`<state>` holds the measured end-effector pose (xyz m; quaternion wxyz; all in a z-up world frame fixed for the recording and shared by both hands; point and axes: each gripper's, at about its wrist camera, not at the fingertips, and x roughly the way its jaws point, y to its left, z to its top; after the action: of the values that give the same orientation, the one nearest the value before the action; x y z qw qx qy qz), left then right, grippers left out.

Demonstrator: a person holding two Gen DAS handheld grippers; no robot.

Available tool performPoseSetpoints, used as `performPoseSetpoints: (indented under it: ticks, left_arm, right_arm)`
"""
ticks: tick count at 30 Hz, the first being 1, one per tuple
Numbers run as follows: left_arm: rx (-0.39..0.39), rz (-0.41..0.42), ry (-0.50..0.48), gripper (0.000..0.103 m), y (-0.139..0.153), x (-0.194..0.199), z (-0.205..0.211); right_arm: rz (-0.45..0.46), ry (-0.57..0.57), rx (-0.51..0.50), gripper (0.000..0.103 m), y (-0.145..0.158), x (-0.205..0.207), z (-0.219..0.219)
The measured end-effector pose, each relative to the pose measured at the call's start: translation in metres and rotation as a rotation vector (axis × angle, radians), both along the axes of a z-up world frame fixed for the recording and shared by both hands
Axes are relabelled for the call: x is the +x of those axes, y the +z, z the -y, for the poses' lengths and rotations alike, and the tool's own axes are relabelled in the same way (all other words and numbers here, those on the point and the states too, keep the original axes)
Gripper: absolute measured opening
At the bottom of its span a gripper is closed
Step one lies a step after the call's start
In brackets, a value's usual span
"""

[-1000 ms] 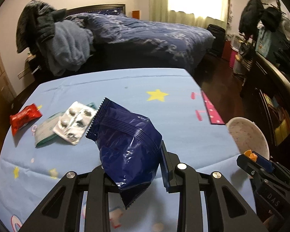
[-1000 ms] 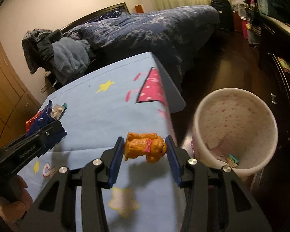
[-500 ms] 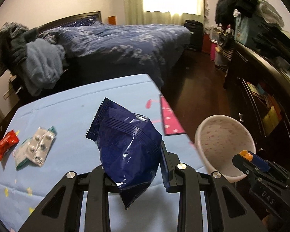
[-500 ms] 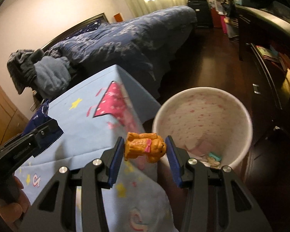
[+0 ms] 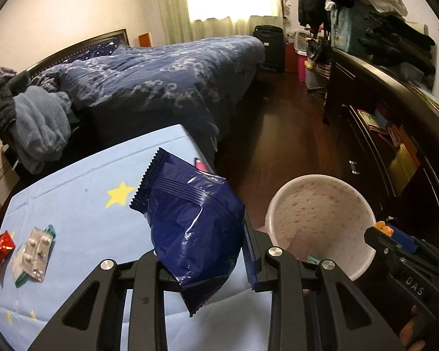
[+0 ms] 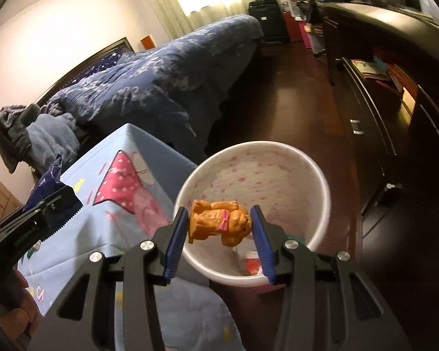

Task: Collect trash
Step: 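Carry navy wrapper and orange toy over the wastebasket and open both tools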

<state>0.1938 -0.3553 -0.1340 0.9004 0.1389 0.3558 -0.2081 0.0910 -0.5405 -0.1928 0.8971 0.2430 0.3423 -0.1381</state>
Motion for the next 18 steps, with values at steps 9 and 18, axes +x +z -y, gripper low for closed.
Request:
performPoseSetpoints:
  ticks: [9, 18]
  left_arm:
    - [0.035, -0.017, -0.100, 0.030, -0.010, 0.002, 0.057]
    - [0.051, -0.057, -0.160, 0.030, -0.023, 0.005, 0.106]
  right_arm:
    - [-0.042, -0.063, -0.055, 0.045, -0.013, 0.004, 0.021]
    - [-0.086, -0.086, -0.061, 0.045, -0.038, 0.017, 0.041]
